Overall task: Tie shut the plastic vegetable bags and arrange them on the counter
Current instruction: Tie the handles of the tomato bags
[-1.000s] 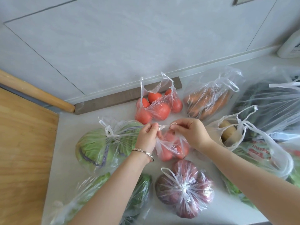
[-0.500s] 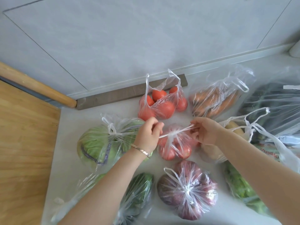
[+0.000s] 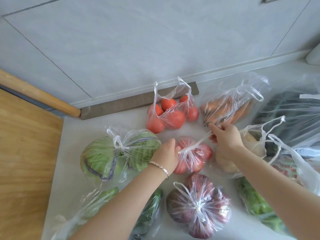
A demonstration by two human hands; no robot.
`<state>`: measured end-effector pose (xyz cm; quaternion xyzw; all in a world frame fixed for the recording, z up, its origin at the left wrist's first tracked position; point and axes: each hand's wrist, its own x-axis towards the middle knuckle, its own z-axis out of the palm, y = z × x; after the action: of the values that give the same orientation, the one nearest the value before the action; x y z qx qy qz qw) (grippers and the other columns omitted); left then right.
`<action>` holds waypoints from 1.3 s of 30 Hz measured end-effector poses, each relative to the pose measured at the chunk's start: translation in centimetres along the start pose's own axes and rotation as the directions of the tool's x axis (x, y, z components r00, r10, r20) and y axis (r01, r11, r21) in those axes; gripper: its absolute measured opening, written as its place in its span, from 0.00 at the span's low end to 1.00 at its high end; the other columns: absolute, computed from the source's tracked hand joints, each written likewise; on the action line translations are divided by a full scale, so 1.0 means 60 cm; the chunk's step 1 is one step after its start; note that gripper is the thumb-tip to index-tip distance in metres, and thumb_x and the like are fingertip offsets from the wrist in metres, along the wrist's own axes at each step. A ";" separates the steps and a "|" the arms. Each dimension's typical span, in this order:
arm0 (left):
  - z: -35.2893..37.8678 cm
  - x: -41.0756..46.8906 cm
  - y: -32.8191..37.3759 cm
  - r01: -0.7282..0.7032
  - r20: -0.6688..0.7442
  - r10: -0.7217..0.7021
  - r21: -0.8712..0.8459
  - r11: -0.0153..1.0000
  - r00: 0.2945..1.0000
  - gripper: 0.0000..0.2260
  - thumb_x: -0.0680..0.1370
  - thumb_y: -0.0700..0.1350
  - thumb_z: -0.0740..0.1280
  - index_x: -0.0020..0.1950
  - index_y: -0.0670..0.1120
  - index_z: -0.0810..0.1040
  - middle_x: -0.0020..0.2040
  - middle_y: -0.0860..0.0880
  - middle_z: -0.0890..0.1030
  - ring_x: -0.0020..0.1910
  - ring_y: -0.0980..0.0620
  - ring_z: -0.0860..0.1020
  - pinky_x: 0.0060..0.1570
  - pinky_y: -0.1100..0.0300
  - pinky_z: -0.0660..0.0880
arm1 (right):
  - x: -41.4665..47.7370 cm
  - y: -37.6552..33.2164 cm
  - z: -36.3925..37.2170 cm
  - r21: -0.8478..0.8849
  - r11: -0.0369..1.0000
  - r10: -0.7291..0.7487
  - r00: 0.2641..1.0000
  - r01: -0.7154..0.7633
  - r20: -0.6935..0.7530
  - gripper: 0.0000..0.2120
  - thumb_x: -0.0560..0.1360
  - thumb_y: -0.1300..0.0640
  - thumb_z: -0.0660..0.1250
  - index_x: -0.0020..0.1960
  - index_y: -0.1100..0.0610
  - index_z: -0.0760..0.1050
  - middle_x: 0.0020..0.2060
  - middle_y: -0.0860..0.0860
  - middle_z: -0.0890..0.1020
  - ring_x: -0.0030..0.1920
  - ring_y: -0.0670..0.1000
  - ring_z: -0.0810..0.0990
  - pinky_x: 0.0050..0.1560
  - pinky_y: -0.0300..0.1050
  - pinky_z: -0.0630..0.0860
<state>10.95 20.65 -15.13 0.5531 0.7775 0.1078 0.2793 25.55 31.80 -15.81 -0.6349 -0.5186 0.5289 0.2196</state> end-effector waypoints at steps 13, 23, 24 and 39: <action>-0.008 0.027 0.032 0.094 0.019 -0.096 -0.469 0.878 0.995 0.08 0.76 0.43 0.65 0.46 0.39 0.81 0.30 0.49 0.74 0.27 0.60 0.70 0.32 0.66 0.68 | -0.036 0.009 0.011 0.174 0.977 -0.179 0.911 0.121 0.371 0.16 0.71 0.68 0.68 0.58 0.60 0.76 0.42 0.49 0.82 0.36 0.47 0.81 0.43 0.40 0.79; -0.013 0.027 0.040 0.120 -0.078 -0.233 -0.674 0.729 0.969 0.05 0.76 0.42 0.64 0.41 0.46 0.77 0.30 0.53 0.73 0.26 0.62 0.72 0.35 0.60 0.72 | -0.040 0.055 0.063 0.084 0.978 -0.208 0.900 0.190 0.384 0.06 0.75 0.61 0.66 0.44 0.57 0.82 0.34 0.47 0.80 0.34 0.43 0.76 0.41 0.34 0.72; -0.016 0.028 0.040 0.137 -0.084 -0.289 -0.734 0.665 0.954 0.06 0.77 0.43 0.64 0.40 0.49 0.75 0.29 0.54 0.71 0.23 0.62 0.70 0.30 0.63 0.70 | -0.040 0.059 0.067 0.142 0.983 -0.160 0.915 0.114 0.371 0.08 0.75 0.61 0.65 0.41 0.56 0.81 0.30 0.48 0.77 0.29 0.43 0.73 0.35 0.34 0.71; -0.034 0.104 0.089 0.119 0.128 -0.326 -0.992 -0.047 0.937 0.15 0.80 0.39 0.56 0.33 0.47 0.62 0.17 0.56 0.61 0.15 0.61 0.58 0.17 0.70 0.56 | -0.051 0.062 0.074 -0.124 0.855 -0.360 0.749 0.503 0.557 0.18 0.75 0.62 0.63 0.27 0.57 0.65 0.27 0.46 0.64 0.28 0.43 0.65 0.33 0.35 0.62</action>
<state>12.63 28.62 -12.86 0.0486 0.5676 0.6175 0.5424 23.41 26.50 -19.06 -0.3549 -0.7575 0.5381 0.1030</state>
